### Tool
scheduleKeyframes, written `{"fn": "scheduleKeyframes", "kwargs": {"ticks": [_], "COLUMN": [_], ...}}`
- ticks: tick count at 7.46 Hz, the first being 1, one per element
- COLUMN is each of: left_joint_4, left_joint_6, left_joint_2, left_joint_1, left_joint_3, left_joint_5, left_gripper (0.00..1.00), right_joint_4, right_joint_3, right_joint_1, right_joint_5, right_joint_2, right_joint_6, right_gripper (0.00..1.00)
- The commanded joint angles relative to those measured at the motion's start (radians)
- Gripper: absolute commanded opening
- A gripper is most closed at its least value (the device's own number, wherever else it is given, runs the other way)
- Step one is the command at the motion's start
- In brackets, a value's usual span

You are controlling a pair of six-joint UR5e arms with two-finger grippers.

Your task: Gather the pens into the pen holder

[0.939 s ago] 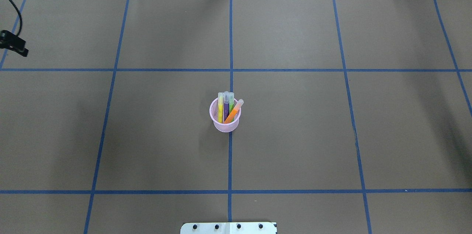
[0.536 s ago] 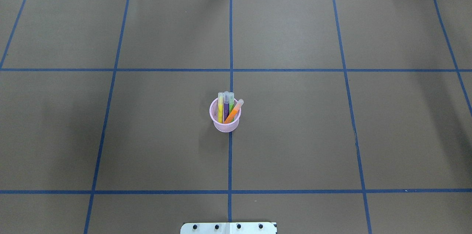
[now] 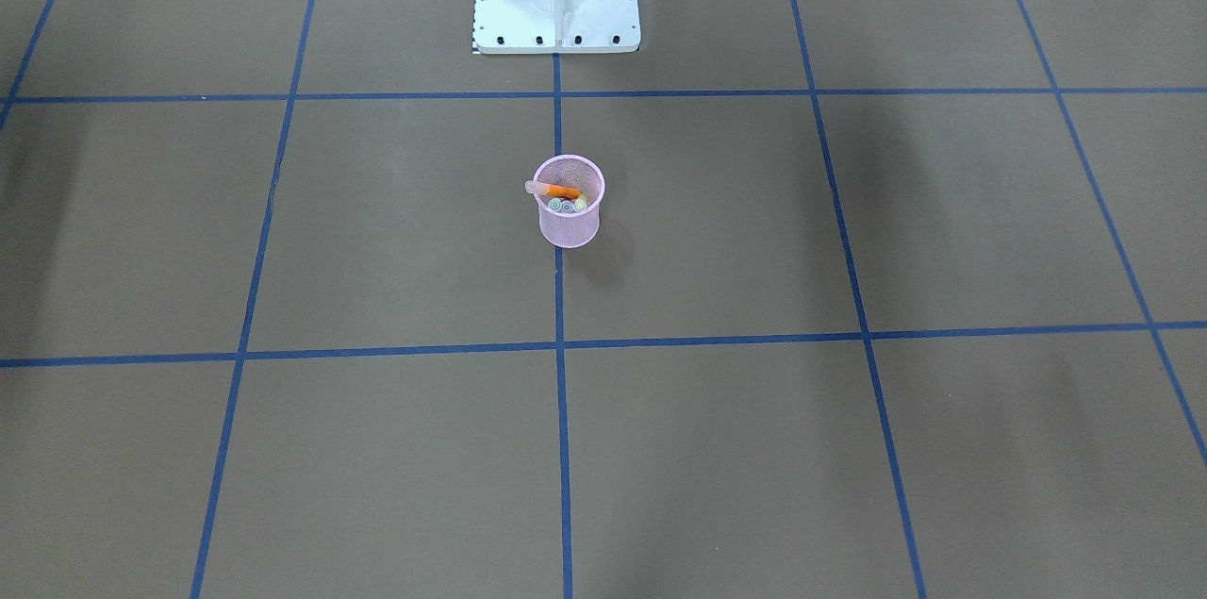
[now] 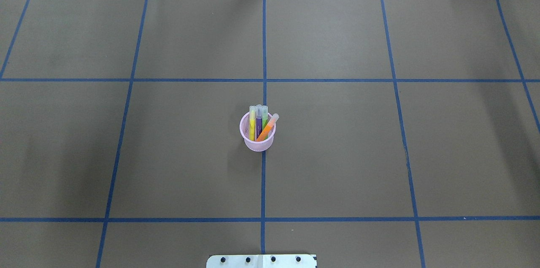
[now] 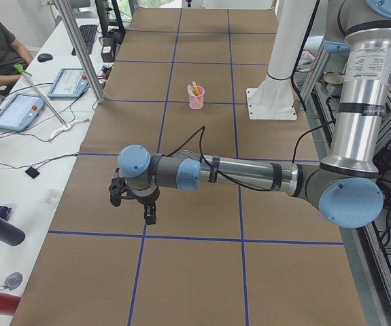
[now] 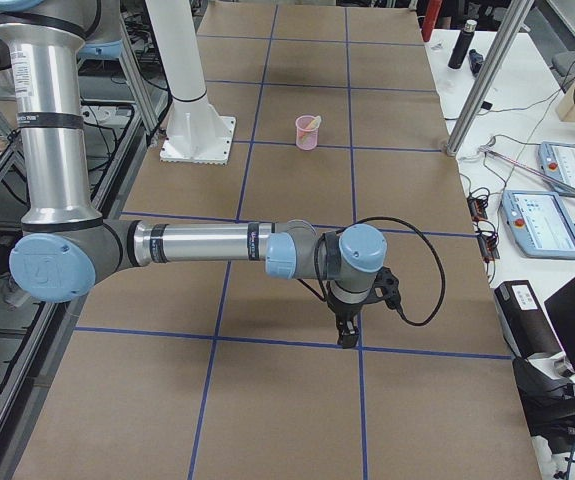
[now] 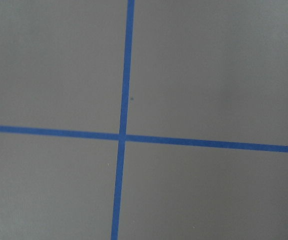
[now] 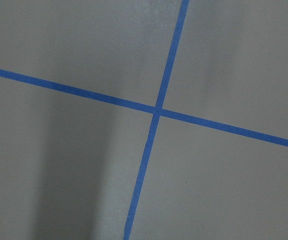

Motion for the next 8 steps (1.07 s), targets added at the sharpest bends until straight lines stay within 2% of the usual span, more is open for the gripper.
{"fn": "scheduleKeyframes", "kwargs": {"ticks": [1,3,5,6,8], "left_joint_4": [-0.017,-0.011,-0.005,-0.034,-0.049], "left_joint_6": [0.025,0.137,0.135,0.141,0.141], "left_joint_2": [0.093,0.097,0.125,0.183,0.191], "left_joint_1": [-0.021,-0.012,-0.014,-0.011,-0.009], "left_joint_3": [-0.107,-0.104,-0.136,-0.156,-0.155], "left_joint_5": [0.043,0.222,0.164,0.15,0.15], "left_gripper": [1.0,1.0,1.0,1.0,1.0], "right_joint_4": [0.009,0.009,0.009,0.009,0.009], "right_joint_3": [-0.001,-0.016,-0.006,-0.013,0.0], "right_joint_1": [0.001,0.0,0.0,0.0,0.001], "right_joint_5": [-0.012,-0.012,-0.009,-0.008,-0.004], "right_joint_2": [-0.022,-0.024,-0.03,-0.029,-0.036], "right_joint_6": [-0.002,0.007,0.0,0.0,0.001], "right_gripper": [1.0,1.0,1.0,1.0,1.0]}}
